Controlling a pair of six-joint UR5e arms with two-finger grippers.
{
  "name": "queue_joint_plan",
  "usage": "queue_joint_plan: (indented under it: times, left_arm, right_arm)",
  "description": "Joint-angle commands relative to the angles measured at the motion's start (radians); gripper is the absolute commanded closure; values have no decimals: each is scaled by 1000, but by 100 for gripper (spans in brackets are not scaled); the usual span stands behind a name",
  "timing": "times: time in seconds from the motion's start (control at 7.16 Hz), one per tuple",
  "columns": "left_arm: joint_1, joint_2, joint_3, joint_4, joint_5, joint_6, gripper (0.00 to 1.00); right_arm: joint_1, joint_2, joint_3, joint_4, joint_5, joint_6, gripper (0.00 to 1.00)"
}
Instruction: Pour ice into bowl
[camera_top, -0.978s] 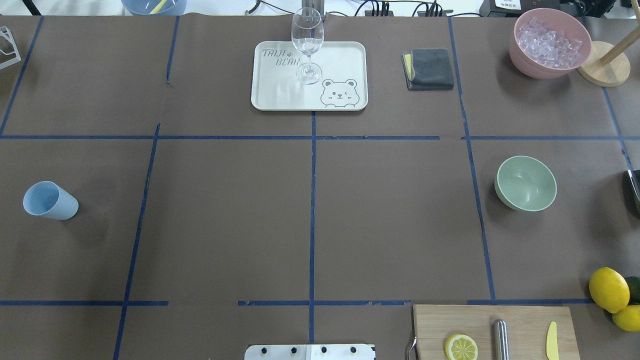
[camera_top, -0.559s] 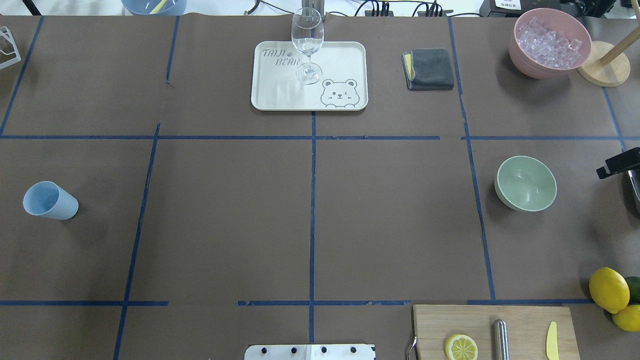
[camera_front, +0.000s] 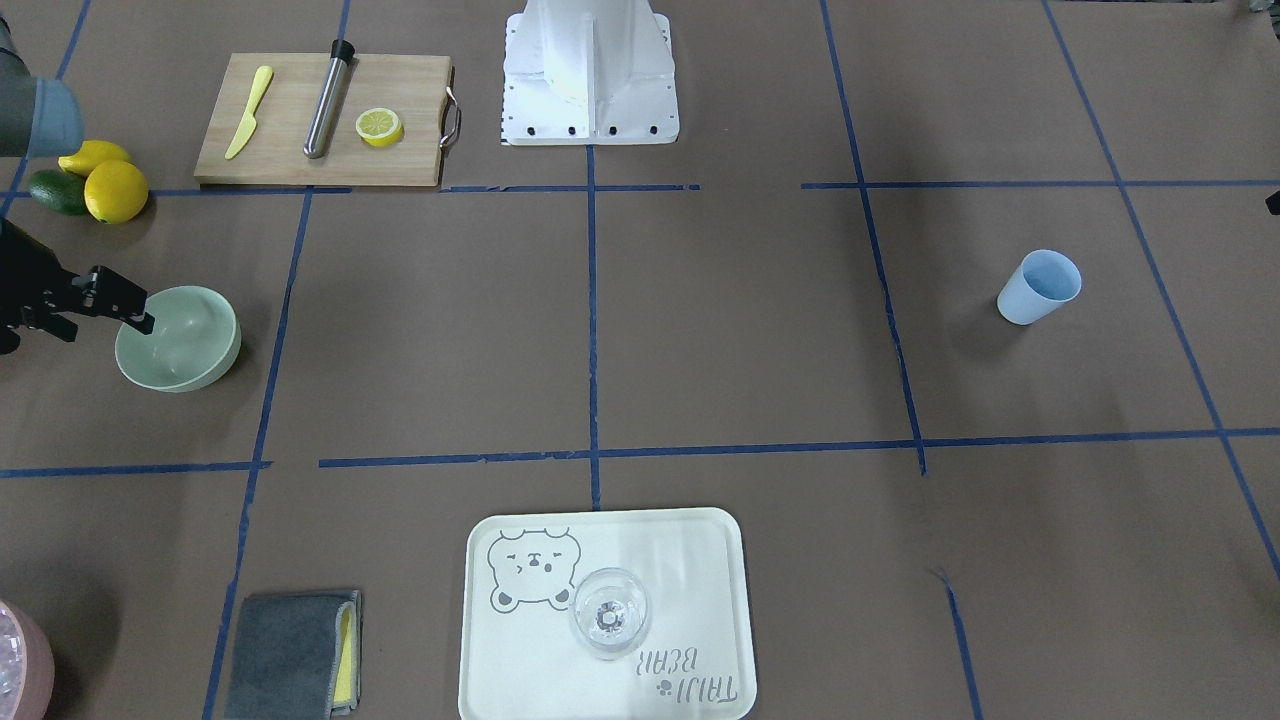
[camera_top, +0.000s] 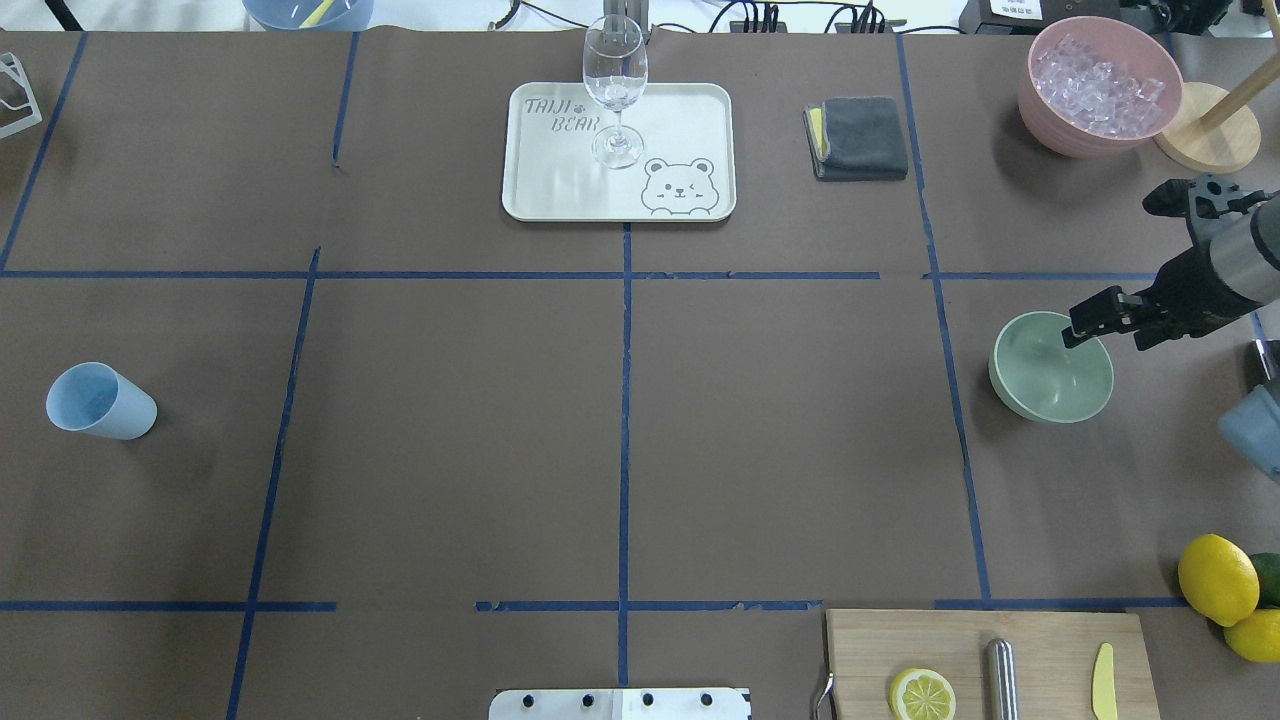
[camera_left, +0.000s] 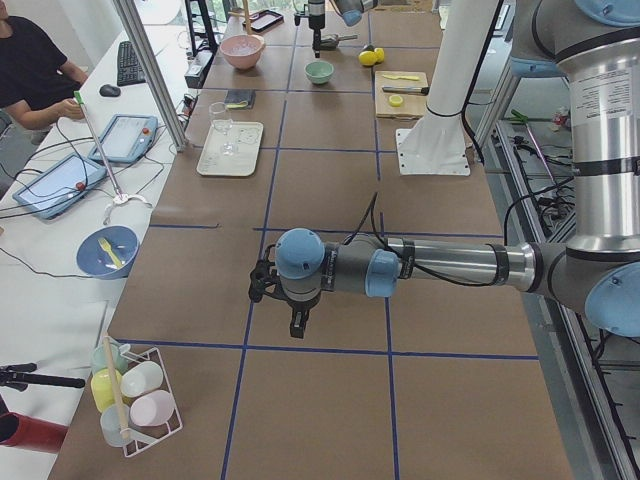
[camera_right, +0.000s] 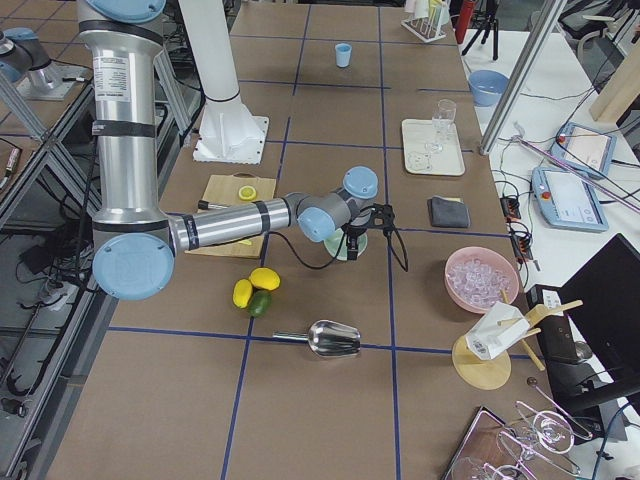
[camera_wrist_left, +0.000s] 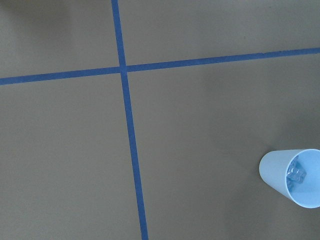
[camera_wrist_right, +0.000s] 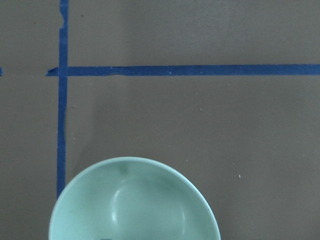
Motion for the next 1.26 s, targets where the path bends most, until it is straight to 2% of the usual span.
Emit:
queue_joint_plan:
  times: [0.0, 0.28, 0.42, 0.56, 0.7, 0.84, 1.12]
  left_arm:
    - [1, -1, -1, -2, -2, 0, 0]
    - [2, -1, -7, -2, -2, -2, 0]
    - [2, -1, -7, -2, -2, -2, 0]
    - [2, -1, -9, -2, -2, -2, 0]
    - [2, -1, -12, -2, -9, -2, 0]
    - [2, -1, -13, -2, -40, -3, 0]
    - [1, -1, -21, 0, -45, -5, 0]
  right_arm:
    - [-40, 21, -111, 158, -11, 22, 5]
    - [-40, 13, -119, 165, -13, 24, 6]
    - [-42, 10, -118, 164, -13, 24, 20]
    - [-40, 4, -118, 165, -7, 24, 60]
    - [-40, -14, -115, 165, -5, 24, 92]
    - [-40, -27, -109, 167, -2, 22, 100]
    - [-37, -57, -60, 167, -5, 22, 100]
